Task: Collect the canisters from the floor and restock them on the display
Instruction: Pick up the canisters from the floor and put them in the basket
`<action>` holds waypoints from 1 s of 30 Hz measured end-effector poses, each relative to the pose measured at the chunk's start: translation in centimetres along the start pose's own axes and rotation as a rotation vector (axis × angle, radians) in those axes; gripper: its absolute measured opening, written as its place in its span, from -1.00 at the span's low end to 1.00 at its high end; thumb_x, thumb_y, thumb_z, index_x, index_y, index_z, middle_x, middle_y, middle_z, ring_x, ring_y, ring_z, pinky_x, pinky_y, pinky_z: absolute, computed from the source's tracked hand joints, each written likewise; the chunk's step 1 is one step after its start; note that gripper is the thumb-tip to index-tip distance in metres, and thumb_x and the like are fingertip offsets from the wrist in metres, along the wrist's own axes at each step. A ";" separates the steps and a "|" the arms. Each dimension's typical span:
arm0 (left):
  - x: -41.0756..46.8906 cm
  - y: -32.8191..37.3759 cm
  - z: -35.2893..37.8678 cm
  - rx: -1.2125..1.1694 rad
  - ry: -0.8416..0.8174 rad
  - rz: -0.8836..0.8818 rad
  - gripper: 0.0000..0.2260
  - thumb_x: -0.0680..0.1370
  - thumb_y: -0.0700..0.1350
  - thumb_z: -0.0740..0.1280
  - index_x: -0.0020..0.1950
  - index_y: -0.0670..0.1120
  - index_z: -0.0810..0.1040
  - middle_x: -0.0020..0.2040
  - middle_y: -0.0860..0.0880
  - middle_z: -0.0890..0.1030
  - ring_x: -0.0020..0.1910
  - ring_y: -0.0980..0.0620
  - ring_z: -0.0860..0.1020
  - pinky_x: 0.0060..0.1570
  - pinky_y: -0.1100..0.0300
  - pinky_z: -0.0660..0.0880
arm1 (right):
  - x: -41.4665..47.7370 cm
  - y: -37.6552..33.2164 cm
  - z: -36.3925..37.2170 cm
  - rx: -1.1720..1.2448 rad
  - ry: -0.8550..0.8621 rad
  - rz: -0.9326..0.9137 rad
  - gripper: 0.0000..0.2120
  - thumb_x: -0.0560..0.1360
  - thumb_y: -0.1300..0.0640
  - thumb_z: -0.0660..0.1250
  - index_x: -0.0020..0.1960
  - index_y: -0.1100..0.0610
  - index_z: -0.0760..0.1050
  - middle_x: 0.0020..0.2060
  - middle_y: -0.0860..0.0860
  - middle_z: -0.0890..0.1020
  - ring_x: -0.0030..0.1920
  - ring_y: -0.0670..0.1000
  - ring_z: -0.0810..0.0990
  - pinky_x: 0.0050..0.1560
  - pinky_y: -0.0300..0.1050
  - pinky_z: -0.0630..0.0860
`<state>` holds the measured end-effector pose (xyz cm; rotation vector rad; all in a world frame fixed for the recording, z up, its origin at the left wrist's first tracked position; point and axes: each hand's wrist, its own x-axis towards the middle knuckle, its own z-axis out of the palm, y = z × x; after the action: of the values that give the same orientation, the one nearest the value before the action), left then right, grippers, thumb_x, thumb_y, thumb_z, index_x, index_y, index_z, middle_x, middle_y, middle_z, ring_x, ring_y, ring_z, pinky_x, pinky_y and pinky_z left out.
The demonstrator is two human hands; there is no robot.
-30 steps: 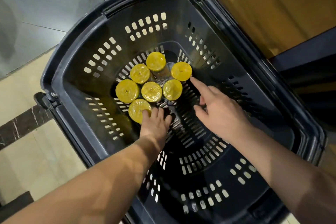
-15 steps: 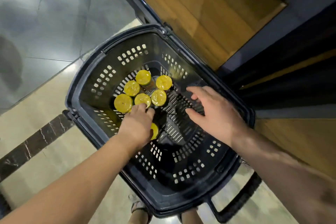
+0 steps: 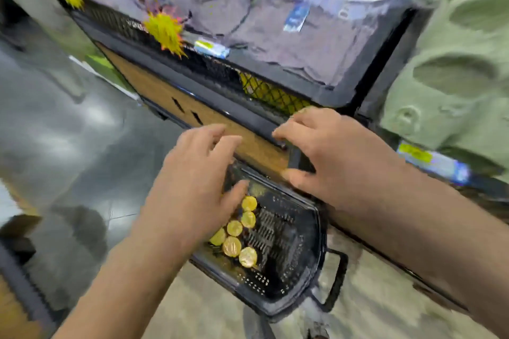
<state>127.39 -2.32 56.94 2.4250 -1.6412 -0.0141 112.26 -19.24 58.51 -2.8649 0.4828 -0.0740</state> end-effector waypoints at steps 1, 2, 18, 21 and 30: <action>0.5 1.1 -2.7 0.006 0.030 0.028 -0.44 0.44 0.09 0.49 0.39 -0.04 0.48 0.39 -0.11 0.45 0.39 -0.16 0.37 0.35 -0.09 0.41 | -0.4 -0.5 -3.2 -0.007 0.025 0.010 -0.48 0.49 -0.12 0.41 0.41 -0.02 0.43 0.31 0.04 0.47 0.31 0.17 0.45 0.24 0.13 0.46; 0.9 2.3 -5.2 0.009 0.057 0.054 -0.43 0.43 0.09 0.51 0.39 -0.05 0.49 0.39 -0.12 0.45 0.38 -0.16 0.38 0.35 -0.08 0.40 | -0.9 -0.9 -6.2 -0.023 0.024 0.026 -0.47 0.51 -0.15 0.38 0.43 -0.05 0.39 0.33 0.02 0.44 0.33 0.15 0.43 0.28 0.11 0.44; 2.9 13.6 -14.4 -0.057 0.147 0.180 -0.47 0.47 0.08 0.50 0.39 -0.02 0.49 0.39 -0.06 0.43 0.42 -0.10 0.30 0.39 -0.05 0.35 | -10.0 0.5 -17.3 -0.021 0.270 0.299 -0.50 0.49 -0.15 0.37 0.38 -0.05 0.41 0.24 0.02 0.48 0.27 0.13 0.47 0.15 0.04 0.46; 3.1 14.7 -13.9 -0.090 0.106 0.257 -0.46 0.48 0.11 0.47 0.41 0.01 0.46 0.42 -0.02 0.39 0.44 -0.07 0.27 0.41 -0.02 0.30 | -12.0 0.5 -17.2 -0.029 0.295 0.398 -0.52 0.51 -0.15 0.36 0.38 -0.04 0.42 0.24 0.04 0.48 0.27 0.15 0.47 0.11 0.01 0.41; 1.0 21.6 -8.2 -0.201 -0.094 0.574 -0.46 0.46 0.10 0.45 0.40 -0.02 0.48 0.40 -0.02 0.42 0.41 -0.10 0.36 0.37 -0.05 0.36 | -22.8 0.5 -11.1 0.000 0.258 0.748 -0.62 0.56 -0.11 0.33 0.32 0.01 0.48 0.23 0.07 0.50 0.29 0.18 0.46 0.20 0.06 0.42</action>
<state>108.98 -9.58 68.93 1.7634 -2.1958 -0.1933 89.56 -14.66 68.91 -2.4880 1.5502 -0.3062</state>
